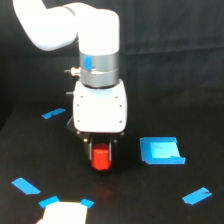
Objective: Pick up the red object from the table
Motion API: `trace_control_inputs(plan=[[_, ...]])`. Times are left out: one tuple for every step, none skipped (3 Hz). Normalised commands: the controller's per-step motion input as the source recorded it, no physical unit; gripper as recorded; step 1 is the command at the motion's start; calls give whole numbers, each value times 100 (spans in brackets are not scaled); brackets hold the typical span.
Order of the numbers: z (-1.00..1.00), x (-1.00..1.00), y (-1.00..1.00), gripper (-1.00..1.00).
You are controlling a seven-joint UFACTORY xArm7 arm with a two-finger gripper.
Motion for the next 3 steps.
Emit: trace_control_inputs(plan=[[100, 100, 20, 0], [100, 100, -25, -39], [100, 86, 2, -27]])
